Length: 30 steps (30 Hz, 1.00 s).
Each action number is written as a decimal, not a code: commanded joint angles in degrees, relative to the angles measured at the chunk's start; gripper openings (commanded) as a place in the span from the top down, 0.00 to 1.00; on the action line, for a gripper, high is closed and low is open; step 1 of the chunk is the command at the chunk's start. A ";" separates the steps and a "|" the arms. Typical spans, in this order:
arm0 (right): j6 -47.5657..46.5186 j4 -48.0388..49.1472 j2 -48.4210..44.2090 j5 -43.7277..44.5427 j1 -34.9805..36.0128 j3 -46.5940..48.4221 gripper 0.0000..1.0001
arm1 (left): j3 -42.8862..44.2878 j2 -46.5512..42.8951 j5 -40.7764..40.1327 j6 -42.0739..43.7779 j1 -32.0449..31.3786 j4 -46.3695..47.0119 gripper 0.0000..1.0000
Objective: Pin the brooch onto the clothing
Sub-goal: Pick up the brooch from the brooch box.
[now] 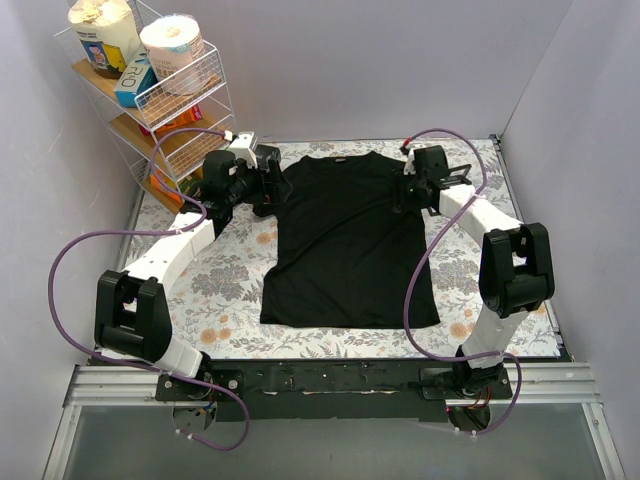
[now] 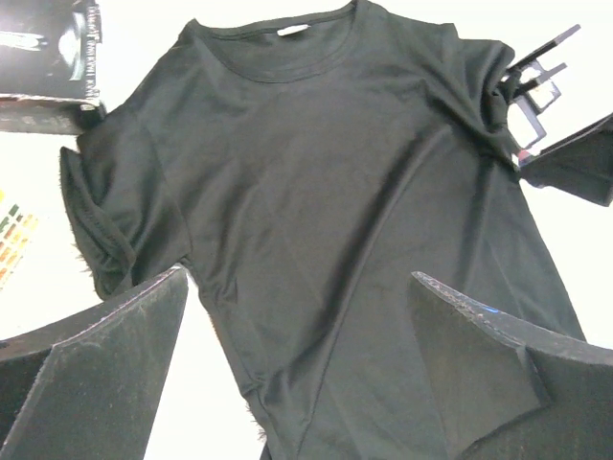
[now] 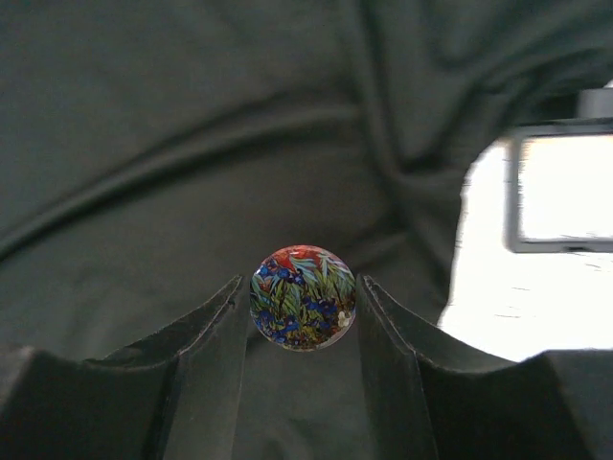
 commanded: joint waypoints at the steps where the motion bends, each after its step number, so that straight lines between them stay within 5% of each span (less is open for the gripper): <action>1: 1.36 -3.51 -2.61 -8.98 4.91 0.03 0.64 | 0.40 -0.60 8.69 0.79 0.30 2.94 0.02; 19: -0.04 -13.98 -3.31 -39.75 7.46 5.40 0.64 | -4.34 6.62 50.36 15.64 0.13 8.49 0.04; 30: 6.98 -15.30 -3.75 -53.72 7.46 9.00 0.64 | -14.53 -3.04 40.10 20.31 -7.96 21.11 0.06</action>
